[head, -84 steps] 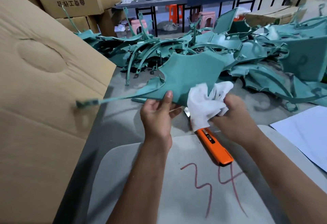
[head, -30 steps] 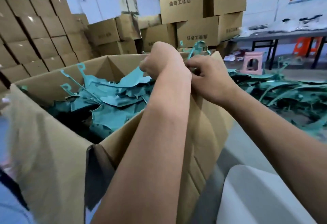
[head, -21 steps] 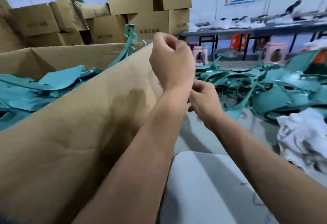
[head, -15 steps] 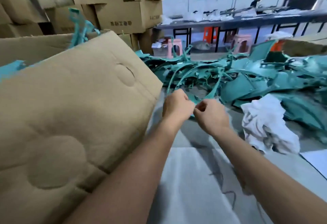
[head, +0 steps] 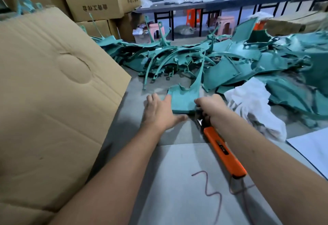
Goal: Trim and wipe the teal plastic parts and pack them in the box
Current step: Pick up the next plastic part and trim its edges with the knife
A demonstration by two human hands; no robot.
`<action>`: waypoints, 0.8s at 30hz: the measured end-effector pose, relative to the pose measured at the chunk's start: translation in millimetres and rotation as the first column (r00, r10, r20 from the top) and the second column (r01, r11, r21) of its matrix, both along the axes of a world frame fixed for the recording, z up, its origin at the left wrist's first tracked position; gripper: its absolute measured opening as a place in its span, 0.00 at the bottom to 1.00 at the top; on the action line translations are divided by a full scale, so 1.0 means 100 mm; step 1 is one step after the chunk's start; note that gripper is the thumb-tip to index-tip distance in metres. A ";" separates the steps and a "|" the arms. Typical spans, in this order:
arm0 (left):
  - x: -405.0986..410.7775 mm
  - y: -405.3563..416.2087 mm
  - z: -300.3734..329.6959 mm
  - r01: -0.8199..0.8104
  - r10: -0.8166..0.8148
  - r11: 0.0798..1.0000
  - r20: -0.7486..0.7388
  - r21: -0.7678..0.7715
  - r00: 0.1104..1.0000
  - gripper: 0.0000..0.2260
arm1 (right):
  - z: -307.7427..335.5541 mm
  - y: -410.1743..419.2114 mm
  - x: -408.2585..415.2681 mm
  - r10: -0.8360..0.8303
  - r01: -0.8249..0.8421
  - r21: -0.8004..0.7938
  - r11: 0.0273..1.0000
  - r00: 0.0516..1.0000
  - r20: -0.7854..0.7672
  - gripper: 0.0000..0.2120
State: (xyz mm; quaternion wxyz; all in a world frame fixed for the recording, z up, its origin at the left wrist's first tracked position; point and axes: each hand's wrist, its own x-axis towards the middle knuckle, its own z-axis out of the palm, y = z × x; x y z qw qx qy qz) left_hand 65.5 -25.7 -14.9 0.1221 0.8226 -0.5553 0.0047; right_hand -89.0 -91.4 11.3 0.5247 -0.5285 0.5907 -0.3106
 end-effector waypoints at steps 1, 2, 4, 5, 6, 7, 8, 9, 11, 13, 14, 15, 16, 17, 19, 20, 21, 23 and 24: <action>0.00 0.00 -0.01 0.007 -0.007 0.999 0.001 -0.033 1.000 0.37 | 0.04 0.01 0.00 -0.008 -0.004 0.088 0.996 0.991 0.133 0.10; -0.01 0.00 -0.02 0.025 -0.025 0.996 0.004 -0.083 1.000 0.33 | 0.08 0.03 -0.03 0.009 -0.046 0.139 0.989 0.967 0.254 0.09; -0.02 0.03 -0.05 0.050 -0.043 0.974 0.038 -0.222 0.998 0.17 | 0.19 0.08 -0.11 0.118 -0.157 0.090 0.983 0.934 0.337 0.12; -0.03 0.06 -0.06 0.044 -0.035 0.953 0.035 -0.299 0.999 0.12 | 0.25 0.10 -0.18 0.193 -0.197 -0.008 0.980 0.950 0.246 0.16; -0.06 0.08 -0.06 0.013 -0.014 0.925 -0.001 -0.379 1.000 0.09 | 0.30 0.12 -0.26 0.260 -0.254 -0.138 0.957 0.965 0.032 0.20; -0.10 0.11 -0.07 -0.043 0.006 0.892 -0.083 -0.451 0.997 0.05 | 0.33 0.14 -0.35 0.282 -0.347 -0.252 0.903 0.923 -0.261 0.24; -0.15 0.13 -0.05 -0.140 0.030 0.842 -0.215 -0.521 0.976 0.07 | 0.35 0.15 -0.43 0.265 -0.471 -0.285 0.835 0.798 -0.541 0.28; -0.20 0.14 -0.02 -0.262 0.036 0.784 -0.381 -0.563 0.924 0.11 | 0.36 0.19 -0.52 0.247 -0.574 -0.221 0.788 0.624 -0.741 0.30; -0.30 0.15 0.03 -0.514 -0.088 0.663 -0.739 -0.544 0.668 0.12 | 0.28 0.29 -0.63 0.303 -0.663 -0.010 0.749 0.356 -0.884 0.32; -0.36 0.18 0.05 -0.644 -0.285 0.638 -0.907 -0.422 0.311 0.04 | 0.15 0.37 -0.69 0.340 -0.686 0.061 0.725 0.280 -0.898 0.30; -0.37 0.22 0.05 -0.668 -0.352 0.642 -0.919 -0.375 0.178 0.04 | 0.10 0.39 -0.71 0.326 -0.686 0.024 0.727 0.315 -0.891 0.27; -0.38 0.26 0.04 -0.682 -0.398 0.643 -0.913 -0.347 0.089 0.06 | 0.07 0.40 -0.73 0.302 -0.678 -0.040 0.734 0.379 -0.875 0.24; -0.37 0.30 0.03 -0.696 -0.423 0.636 -0.905 -0.332 0.045 0.09 | 0.05 0.39 -0.77 0.276 -0.663 -0.121 0.739 0.461 -0.844 0.21; -0.36 0.34 0.00 -0.708 -0.429 0.629 -0.903 -0.322 0.029 0.12 | 0.02 0.38 -0.80 0.252 -0.646 -0.214 0.732 0.549 -0.797 0.17; -0.33 0.38 -0.01 -0.747 -0.453 0.597 -0.891 -0.292 -0.014 0.17 | -0.07 0.39 -0.85 0.189 -0.604 -0.444 0.661 0.707 -0.681 0.10; -0.31 0.41 0.01 -0.773 -0.480 0.576 -0.875 -0.265 -0.057 0.18 | -0.13 0.42 -0.87 0.150 -0.565 -0.567 0.600 0.775 -0.614 0.09; -0.30 0.42 0.04 -0.793 -0.514 0.558 -0.852 -0.243 -0.101 0.18 | -0.16 0.47 -0.87 0.125 -0.527 -0.661 0.534 0.822 -0.555 0.11; -0.27 0.40 0.08 -0.785 -0.554 0.562 -0.823 -0.259 -0.124 0.18 | -0.19 0.54 -0.85 0.132 -0.506 -0.750 0.425 0.855 -0.501 0.12; -0.27 0.40 0.08 -0.768 -0.560 0.574 -0.820 -0.282 -0.118 0.18 | -0.20 0.58 -0.83 0.149 -0.511 -0.767 0.387 0.856 -0.495 0.14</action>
